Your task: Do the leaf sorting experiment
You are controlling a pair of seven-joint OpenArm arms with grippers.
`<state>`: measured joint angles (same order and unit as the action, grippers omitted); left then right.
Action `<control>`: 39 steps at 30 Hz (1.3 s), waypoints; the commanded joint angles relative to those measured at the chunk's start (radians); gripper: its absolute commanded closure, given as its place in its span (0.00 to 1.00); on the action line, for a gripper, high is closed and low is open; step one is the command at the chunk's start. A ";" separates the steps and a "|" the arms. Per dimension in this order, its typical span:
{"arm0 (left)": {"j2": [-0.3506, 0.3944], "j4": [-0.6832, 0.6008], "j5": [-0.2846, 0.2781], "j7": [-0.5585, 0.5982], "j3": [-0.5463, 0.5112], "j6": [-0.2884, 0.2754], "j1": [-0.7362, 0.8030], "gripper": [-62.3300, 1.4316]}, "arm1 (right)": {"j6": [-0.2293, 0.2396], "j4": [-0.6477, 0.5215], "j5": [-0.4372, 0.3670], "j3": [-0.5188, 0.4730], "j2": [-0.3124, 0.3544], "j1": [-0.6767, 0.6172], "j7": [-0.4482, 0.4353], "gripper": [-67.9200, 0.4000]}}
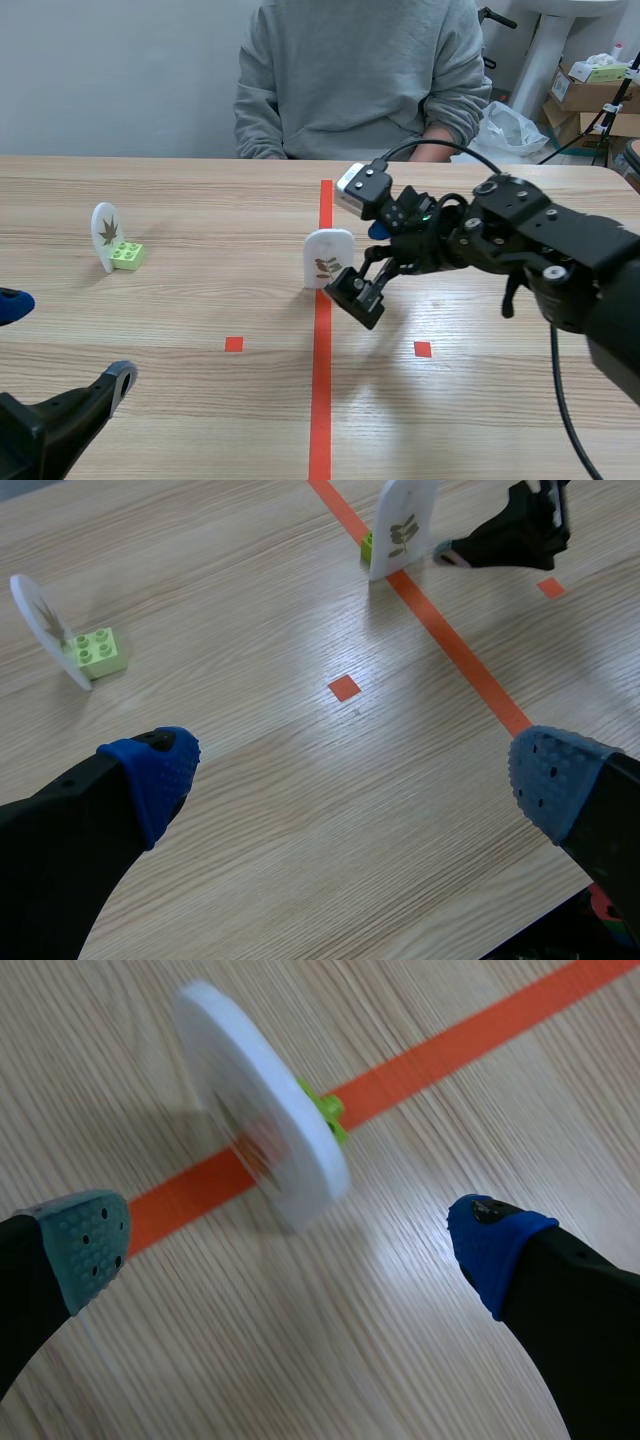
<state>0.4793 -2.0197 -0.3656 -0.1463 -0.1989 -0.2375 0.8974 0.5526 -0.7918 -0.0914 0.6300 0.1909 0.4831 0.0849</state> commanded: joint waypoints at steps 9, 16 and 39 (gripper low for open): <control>-0.002 -0.009 -0.008 0.013 0.008 0.003 -0.003 0.00 | -0.037 0.039 0.036 0.061 -0.084 0.032 -0.048 0.00; -0.002 -0.009 -0.008 0.013 0.008 0.003 -0.003 0.00 | -0.040 0.039 0.036 0.078 -0.077 0.032 -0.062 0.00; -0.002 -0.009 -0.008 0.014 0.008 0.003 -0.003 0.00 | -0.040 0.039 0.036 0.078 -0.063 0.032 -0.068 0.84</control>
<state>0.4793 -2.0197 -0.3656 -0.1463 -0.1989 -0.2367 0.8974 0.5129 -0.7250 -0.0448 0.7155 0.1272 0.4976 0.0265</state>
